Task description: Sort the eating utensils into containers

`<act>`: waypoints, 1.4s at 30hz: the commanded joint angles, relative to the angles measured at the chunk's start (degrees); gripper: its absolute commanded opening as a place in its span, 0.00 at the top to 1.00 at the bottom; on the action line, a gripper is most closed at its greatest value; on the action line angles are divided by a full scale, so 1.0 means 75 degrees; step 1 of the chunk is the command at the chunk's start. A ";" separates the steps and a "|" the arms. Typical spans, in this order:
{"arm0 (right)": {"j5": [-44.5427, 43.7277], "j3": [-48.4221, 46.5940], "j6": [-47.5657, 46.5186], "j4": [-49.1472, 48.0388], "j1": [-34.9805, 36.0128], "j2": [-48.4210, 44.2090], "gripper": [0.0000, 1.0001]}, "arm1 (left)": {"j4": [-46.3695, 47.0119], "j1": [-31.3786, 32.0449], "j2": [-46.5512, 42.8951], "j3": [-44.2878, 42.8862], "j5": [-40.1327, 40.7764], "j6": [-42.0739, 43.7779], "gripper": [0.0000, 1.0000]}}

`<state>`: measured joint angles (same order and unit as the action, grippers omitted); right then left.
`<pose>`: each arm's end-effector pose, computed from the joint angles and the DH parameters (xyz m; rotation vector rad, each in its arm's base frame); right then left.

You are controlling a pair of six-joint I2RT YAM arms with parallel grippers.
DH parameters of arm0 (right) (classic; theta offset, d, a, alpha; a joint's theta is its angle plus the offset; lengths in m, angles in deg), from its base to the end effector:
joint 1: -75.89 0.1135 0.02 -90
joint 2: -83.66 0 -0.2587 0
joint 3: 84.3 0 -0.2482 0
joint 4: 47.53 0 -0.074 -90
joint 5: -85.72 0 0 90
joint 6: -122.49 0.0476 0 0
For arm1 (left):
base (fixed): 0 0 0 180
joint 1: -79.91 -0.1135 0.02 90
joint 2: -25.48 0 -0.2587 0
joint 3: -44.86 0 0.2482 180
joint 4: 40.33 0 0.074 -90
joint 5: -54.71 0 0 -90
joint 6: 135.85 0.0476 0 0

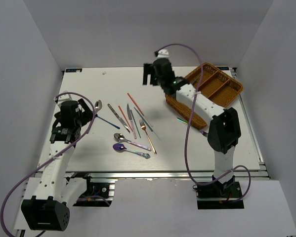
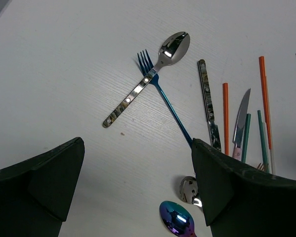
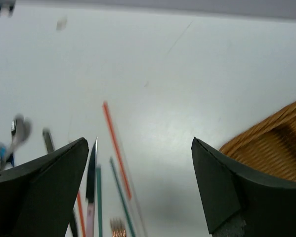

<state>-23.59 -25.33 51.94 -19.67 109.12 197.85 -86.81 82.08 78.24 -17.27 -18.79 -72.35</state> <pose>0.4130 0.2518 0.3364 -0.0075 1.9270 0.2916 0.2041 0.0058 0.2877 -0.6137 2.1001 0.0378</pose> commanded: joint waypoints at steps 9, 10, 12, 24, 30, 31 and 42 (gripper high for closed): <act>0.0276 0.2062 -0.0050 -0.0876 -0.0528 -0.0987 0.19 | -0.0016 0.0026 -0.0166 -0.0073 0.0133 -0.0052 0.02; 0.0162 0.2004 -0.0142 -0.0842 -0.0540 -0.0976 0.20 | -0.0004 0.0015 -0.0213 -0.0062 0.0133 -0.0041 0.02; 0.0055 0.1793 -0.0155 -0.0678 -0.0761 -0.0847 0.20 | 0.0008 0.0026 -0.0248 -0.0050 0.0110 -0.0029 0.02; 0.2883 -0.0653 -0.1809 0.1687 0.0289 0.1179 0.57 | 0.0020 0.0026 -0.0319 -0.0038 0.0051 -0.0029 0.02; 0.1241 0.0021 -0.0742 0.1409 0.1261 0.1052 0.60 | 0.0020 0.0015 -0.0307 -0.0050 0.0075 -0.0029 0.02; 0.0995 0.0173 -0.0613 0.1386 0.1415 0.0971 0.61 | 0.0020 0.0026 -0.0307 -0.0050 0.0075 -0.0029 0.02; 0.0618 0.1158 -0.0155 0.1374 0.2741 0.1028 0.66 | 0.0031 0.0015 -0.0377 -0.0038 -0.0007 -0.0017 0.02</act>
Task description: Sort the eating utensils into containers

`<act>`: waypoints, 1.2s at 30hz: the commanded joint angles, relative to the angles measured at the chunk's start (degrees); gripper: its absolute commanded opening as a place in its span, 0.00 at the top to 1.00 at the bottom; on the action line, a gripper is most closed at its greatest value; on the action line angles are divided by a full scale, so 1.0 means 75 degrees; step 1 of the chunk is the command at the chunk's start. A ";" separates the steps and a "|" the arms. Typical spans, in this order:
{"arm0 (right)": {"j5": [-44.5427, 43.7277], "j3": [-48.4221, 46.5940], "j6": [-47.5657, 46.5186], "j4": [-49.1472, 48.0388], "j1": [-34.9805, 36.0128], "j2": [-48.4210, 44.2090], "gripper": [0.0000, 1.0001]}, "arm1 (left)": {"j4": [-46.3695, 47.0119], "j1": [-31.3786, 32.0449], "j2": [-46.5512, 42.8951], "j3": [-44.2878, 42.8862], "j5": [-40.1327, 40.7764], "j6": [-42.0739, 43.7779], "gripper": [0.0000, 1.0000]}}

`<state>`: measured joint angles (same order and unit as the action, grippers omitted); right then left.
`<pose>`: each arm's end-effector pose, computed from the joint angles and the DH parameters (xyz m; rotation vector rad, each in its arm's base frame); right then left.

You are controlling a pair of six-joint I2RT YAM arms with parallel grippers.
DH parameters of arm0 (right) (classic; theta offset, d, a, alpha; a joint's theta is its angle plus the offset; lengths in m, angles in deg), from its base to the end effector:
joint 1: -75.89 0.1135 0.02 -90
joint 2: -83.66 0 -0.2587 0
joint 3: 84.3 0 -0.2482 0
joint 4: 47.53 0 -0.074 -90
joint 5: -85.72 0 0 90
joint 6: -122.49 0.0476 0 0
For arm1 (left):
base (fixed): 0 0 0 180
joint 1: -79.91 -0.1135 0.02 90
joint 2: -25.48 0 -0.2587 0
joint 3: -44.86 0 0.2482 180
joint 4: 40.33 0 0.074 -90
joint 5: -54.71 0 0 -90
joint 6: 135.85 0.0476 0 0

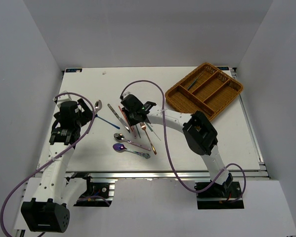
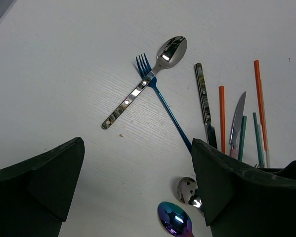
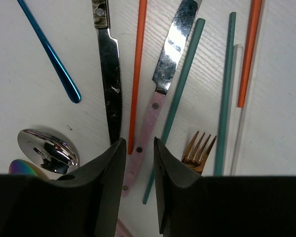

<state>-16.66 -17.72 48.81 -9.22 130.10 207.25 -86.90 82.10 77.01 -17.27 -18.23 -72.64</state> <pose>0.2933 0.3893 0.1950 -0.6895 2.3142 0.3144 0.2001 0.0063 0.2915 -0.6218 2.0761 0.0381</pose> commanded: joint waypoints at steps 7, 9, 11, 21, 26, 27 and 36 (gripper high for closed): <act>-0.0376 0.0227 0.0356 -0.0055 0.0013 -0.0049 0.67 | 0.0055 0.0023 -0.0237 -0.0038 -0.0153 0.0032 0.02; -0.0342 0.0239 0.0356 -0.0066 0.0013 0.0068 0.67 | 0.0055 0.0024 -0.0261 -0.0027 -0.0177 0.0032 0.02; -0.0178 0.0192 0.0356 -0.0055 0.0013 0.0185 0.68 | 0.0066 0.0024 -0.0296 -0.0015 -0.0189 0.0032 0.02; -0.0166 -0.0124 0.0450 -0.0031 0.0084 0.0548 0.70 | 0.0078 0.0023 -0.0331 -0.0015 -0.0259 0.0044 0.02; -0.0282 -0.0510 0.0438 0.0085 0.0084 0.1110 0.72 | 0.0101 0.0024 -0.0355 -0.0003 -0.0341 0.0067 0.02; -0.0364 -0.0604 0.0449 0.0156 0.0072 0.1204 0.75 | 0.0102 0.0012 -0.0355 -0.0015 -0.0353 0.0068 0.02; -0.0693 -0.0430 0.0672 0.0649 0.0095 0.1240 0.75 | 0.0113 0.0012 -0.0413 -0.0003 -0.0435 0.0068 0.02</act>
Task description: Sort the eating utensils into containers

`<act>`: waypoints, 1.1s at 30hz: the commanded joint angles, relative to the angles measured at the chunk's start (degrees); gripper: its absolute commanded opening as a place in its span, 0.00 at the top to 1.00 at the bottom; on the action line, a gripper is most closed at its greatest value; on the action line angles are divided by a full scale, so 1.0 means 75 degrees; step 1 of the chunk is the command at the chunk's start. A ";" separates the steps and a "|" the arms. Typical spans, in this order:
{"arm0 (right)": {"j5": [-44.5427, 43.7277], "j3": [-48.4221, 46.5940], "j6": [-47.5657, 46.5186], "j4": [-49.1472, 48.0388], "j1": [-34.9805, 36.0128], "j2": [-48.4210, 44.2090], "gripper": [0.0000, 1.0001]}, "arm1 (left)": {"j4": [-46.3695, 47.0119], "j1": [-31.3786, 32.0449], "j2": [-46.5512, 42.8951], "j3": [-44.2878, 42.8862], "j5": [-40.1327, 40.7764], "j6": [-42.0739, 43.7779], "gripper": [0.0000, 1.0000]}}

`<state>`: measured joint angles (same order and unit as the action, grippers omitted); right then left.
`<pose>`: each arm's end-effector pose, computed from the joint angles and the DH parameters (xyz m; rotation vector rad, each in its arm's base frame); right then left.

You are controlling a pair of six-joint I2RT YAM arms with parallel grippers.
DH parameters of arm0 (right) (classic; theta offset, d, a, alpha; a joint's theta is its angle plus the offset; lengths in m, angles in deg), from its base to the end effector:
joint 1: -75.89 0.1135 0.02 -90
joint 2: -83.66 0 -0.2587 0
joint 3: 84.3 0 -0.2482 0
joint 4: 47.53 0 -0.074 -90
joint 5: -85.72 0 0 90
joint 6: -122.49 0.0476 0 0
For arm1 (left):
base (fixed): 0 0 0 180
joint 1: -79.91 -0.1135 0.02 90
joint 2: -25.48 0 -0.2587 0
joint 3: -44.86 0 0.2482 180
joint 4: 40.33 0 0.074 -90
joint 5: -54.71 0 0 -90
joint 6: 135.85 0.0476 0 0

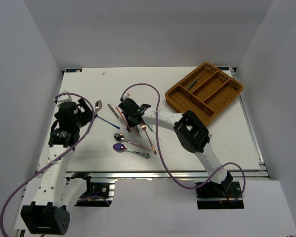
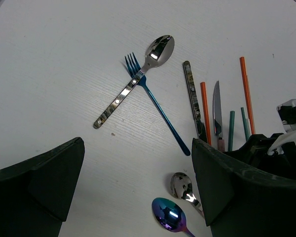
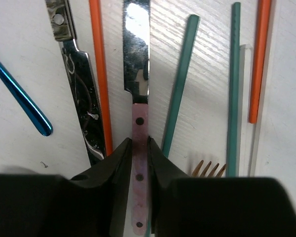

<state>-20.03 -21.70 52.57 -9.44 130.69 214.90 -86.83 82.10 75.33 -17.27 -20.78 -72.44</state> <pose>0.3019 0.4055 0.1543 -0.6176 2.3664 0.2441 0.1953 0.0045 0.2965 -0.5936 2.0628 -0.0176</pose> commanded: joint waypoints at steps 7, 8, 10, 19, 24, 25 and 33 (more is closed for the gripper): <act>0.0141 0.0336 0.0358 0.0222 0.0017 -0.0236 0.98 | 0.0116 0.0024 -0.0166 -0.0003 -0.0141 0.0041 0.02; 0.0282 0.0347 0.0358 -0.0093 0.0017 -0.0353 0.99 | 0.0116 0.0012 -0.0165 -0.0003 -0.0141 0.0053 0.02; 0.0879 0.0359 0.0370 -0.0457 -0.0053 -0.0751 1.00 | 0.0116 0.0024 -0.0142 0.0008 -0.0129 0.0053 0.02; 0.1830 0.1237 0.0885 -0.1842 -0.2005 -0.2990 1.00 | 0.0104 0.0023 -0.0083 -0.0003 -0.0070 0.0053 0.02; 0.1128 0.2162 0.1506 -0.3035 -0.3965 -0.3354 1.00 | 0.0128 0.0024 -0.0165 0.0008 -0.0082 0.0053 0.02; 0.1081 0.2257 0.1646 -0.3374 -0.4188 -0.3261 1.00 | 0.0128 0.0024 -0.0165 0.0008 -0.0094 0.0053 0.02; 0.0296 0.0797 0.2913 -0.4046 -0.5842 -0.1516 1.00 | 0.0163 0.0024 -0.0095 0.0032 -0.0199 0.0076 0.02</act>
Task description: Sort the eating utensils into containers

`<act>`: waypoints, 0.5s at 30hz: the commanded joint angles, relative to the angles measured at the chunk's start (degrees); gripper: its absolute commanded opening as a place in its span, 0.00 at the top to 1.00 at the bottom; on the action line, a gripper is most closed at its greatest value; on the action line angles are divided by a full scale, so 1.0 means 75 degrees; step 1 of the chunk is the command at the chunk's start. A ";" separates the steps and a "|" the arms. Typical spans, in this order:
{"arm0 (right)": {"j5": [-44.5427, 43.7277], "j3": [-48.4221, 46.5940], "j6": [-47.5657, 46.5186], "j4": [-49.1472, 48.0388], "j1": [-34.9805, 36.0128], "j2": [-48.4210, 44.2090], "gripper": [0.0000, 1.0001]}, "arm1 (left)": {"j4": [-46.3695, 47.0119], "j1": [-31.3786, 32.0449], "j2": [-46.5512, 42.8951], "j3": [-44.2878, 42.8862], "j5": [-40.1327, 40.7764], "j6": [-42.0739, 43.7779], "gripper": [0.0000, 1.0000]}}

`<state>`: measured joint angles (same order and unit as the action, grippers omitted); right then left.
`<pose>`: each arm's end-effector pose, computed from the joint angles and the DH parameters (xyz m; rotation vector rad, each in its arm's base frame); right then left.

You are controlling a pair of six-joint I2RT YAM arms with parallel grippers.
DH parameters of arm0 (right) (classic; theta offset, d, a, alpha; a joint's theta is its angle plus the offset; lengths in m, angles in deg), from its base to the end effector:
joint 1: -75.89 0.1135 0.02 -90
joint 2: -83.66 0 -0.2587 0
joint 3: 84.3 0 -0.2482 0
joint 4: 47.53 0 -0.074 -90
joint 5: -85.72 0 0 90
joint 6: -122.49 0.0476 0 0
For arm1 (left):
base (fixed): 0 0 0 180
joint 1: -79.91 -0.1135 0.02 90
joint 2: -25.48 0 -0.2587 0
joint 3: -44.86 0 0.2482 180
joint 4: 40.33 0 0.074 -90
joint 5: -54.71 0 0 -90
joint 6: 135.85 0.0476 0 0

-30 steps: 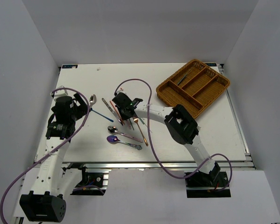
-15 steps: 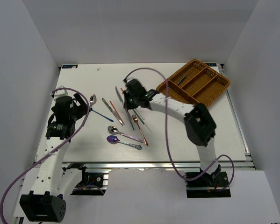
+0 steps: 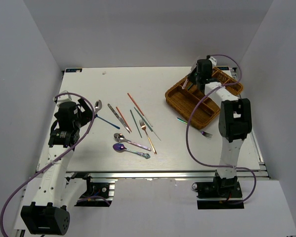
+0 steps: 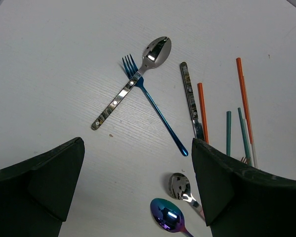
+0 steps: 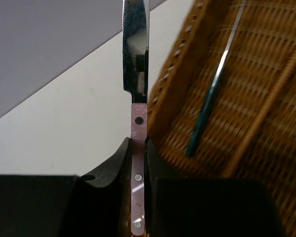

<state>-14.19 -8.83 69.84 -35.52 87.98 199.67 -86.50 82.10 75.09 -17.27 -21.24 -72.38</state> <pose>0.4785 0.0941 0.2484 0.5460 1.9189 0.3894 0.1950 0.0041 0.2978 -0.5875 2.0562 -0.0287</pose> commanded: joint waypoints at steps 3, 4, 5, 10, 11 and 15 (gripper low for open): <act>-0.1089 -0.1426 0.0867 -0.0300 -0.0347 0.1007 1.00 | 0.0119 0.0023 0.0077 0.0009 -0.0196 0.0068 0.02; -0.1232 -0.1520 0.1008 -0.0264 -0.0405 0.1090 1.00 | 0.0108 0.0024 0.0112 0.0008 -0.0231 0.0068 0.02; -0.1337 -0.1521 0.1148 -0.0240 -0.0452 0.1161 1.00 | 0.0108 0.0024 0.0147 -0.0003 -0.0243 0.0068 0.02; -0.1210 -0.2081 0.1314 -0.0229 -0.0687 0.1793 1.00 | 0.0096 0.0024 0.0300 0.0008 -0.0279 0.0079 0.02; -0.1117 -0.2154 0.1326 -0.0217 -0.0699 0.1945 1.00 | 0.0096 0.0024 0.0312 -0.0015 -0.0290 0.0079 0.02; -0.1163 -0.2132 0.1361 -0.0251 -0.0711 0.1970 1.00 | 0.0084 0.0023 0.0441 -0.0015 -0.0314 0.0091 0.02</act>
<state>-21.08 -22.95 78.41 -35.14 82.98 214.66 -86.42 82.10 78.08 -17.27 -22.71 -72.22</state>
